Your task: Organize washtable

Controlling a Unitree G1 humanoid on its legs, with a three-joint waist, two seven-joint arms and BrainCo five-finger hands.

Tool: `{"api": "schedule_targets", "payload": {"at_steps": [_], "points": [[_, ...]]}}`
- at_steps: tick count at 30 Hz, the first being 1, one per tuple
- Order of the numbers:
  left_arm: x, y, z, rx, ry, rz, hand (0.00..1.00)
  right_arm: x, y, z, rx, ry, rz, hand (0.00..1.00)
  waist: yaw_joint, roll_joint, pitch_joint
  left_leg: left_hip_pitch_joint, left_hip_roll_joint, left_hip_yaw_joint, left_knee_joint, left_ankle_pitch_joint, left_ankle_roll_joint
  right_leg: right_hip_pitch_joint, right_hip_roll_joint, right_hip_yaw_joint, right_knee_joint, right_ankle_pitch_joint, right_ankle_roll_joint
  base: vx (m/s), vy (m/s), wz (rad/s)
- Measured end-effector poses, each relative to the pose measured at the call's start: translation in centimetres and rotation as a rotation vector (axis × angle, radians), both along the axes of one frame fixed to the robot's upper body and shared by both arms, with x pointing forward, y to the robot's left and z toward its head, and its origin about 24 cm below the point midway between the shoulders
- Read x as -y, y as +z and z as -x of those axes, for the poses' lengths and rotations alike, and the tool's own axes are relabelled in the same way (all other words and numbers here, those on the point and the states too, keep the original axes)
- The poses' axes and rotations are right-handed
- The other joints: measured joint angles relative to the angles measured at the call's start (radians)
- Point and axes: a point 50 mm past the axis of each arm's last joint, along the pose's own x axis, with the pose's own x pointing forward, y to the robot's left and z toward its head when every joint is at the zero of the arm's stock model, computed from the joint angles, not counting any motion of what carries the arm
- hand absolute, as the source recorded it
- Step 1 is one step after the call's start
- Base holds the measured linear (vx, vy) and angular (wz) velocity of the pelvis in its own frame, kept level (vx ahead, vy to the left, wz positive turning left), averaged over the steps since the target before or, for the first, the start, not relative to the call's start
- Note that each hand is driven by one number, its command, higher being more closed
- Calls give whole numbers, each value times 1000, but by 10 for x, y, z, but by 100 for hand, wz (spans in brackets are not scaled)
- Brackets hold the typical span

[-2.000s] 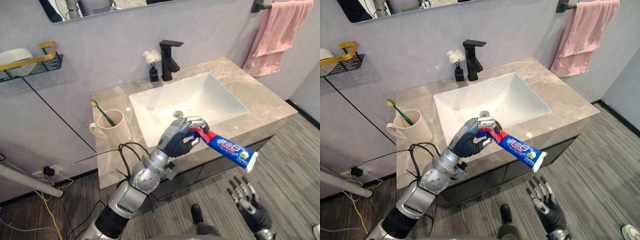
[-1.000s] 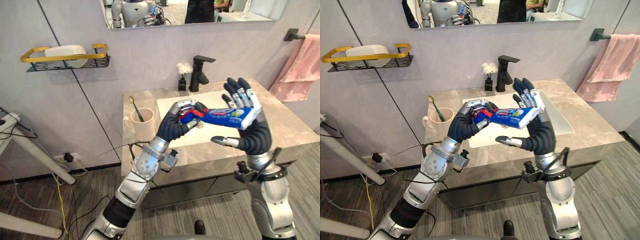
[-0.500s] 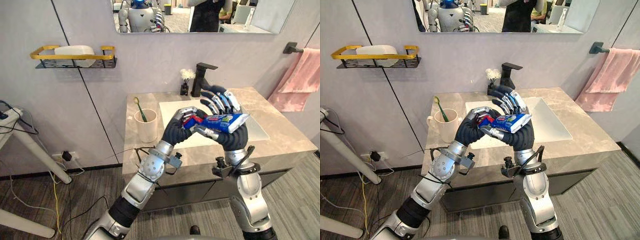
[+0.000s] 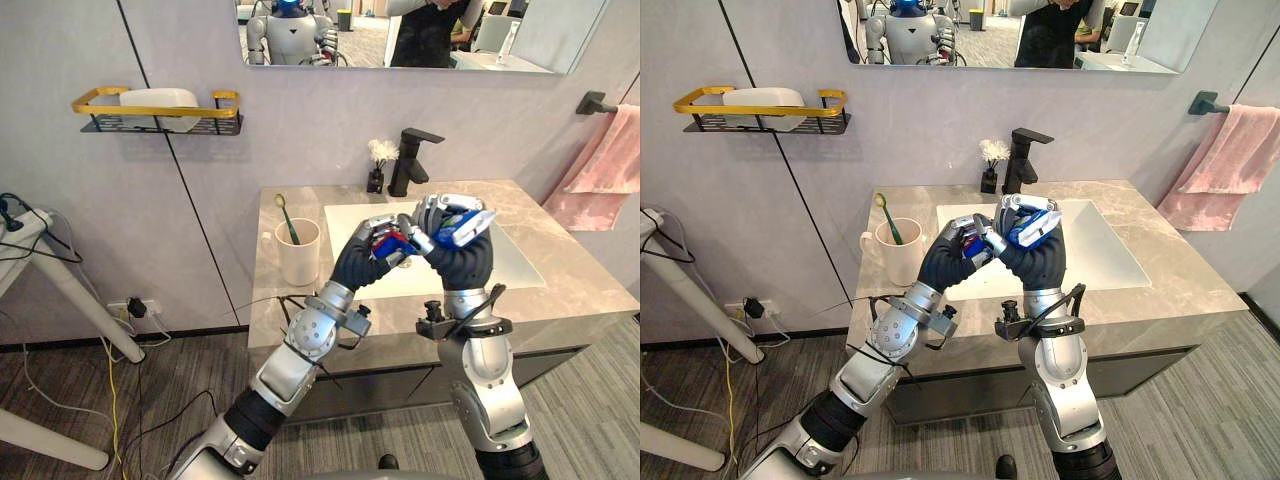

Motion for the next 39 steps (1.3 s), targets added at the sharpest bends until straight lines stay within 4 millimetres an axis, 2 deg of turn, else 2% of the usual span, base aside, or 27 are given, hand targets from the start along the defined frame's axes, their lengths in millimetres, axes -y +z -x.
{"api": "schedule_targets", "payload": {"at_steps": [8,10,12,15,20,23,24,27,32,34,39], "points": [[3,-9,1,-35,-11,-35,0,14,10,-5,50,-101,16,100,-1,-10,-6,-8,4,-23,-1,7,-6,6,0,-24,0,-4,-4,-8,-25,8],[3,-9,1,-40,-7,-35,0,20,17,-7,82,-133,9,100,-1,-10,-6,-10,4,-36,-2,10,-7,11,-2,-36,0,-9,-2,-3,-33,25],[-3,-5,0,-25,19,-20,0,36,23,-9,110,-226,-7,100,-1,-10,-6,-12,5,-71,-7,18,-9,28,-6,-72,0,-17,-1,8,-38,42],[-26,12,-2,32,125,58,0,54,32,-9,155,-338,-5,100,1,-10,-6,-23,4,-108,-17,31,-12,35,-13,-110,0,-23,-2,12,-37,38],[-61,38,3,138,276,171,0,70,52,-17,232,-412,5,100,10,-11,-5,-47,3,-158,-22,47,-17,41,-18,-160,0,-28,-4,7,-35,33],[-75,44,10,171,335,216,0,82,61,-25,255,-458,27,100,32,-15,-3,-48,1,-199,-46,69,-22,58,-24,-202,0,-38,-2,5,-45,48],[-86,47,15,188,378,236,0,85,66,-30,265,-468,19,100,43,-17,-2,-59,0,-221,-53,80,-25,59,-27,-226,0,-41,-2,-2,-46,49],[-104,49,23,212,465,260,0,89,70,-37,261,-460,-16,100,63,-22,4,-68,1,-251,-64,94,-28,66,-30,-258,0,-46,-2,-6,-39,38],[-123,39,39,194,613,235,0,98,77,-51,240,-376,-157,100,110,-56,31,-79,1,-277,-76,102,-32,68,-32,-287,0,-49,-1,-9,-22,21],[-128,29,45,158,658,217,0,99,79,-54,236,-310,-224,100,114,-66,36,-91,0,-288,-76,105,-31,66,-34,-302,0,-52,1,13,-6,16],[-133,-7,61,-18,737,117,0,104,79,-51,230,-161,-338,100,132,-100,54,-130,1,-300,-79,113,-34,30,-34,-312,0,-54,4,49,-4,6]]}}
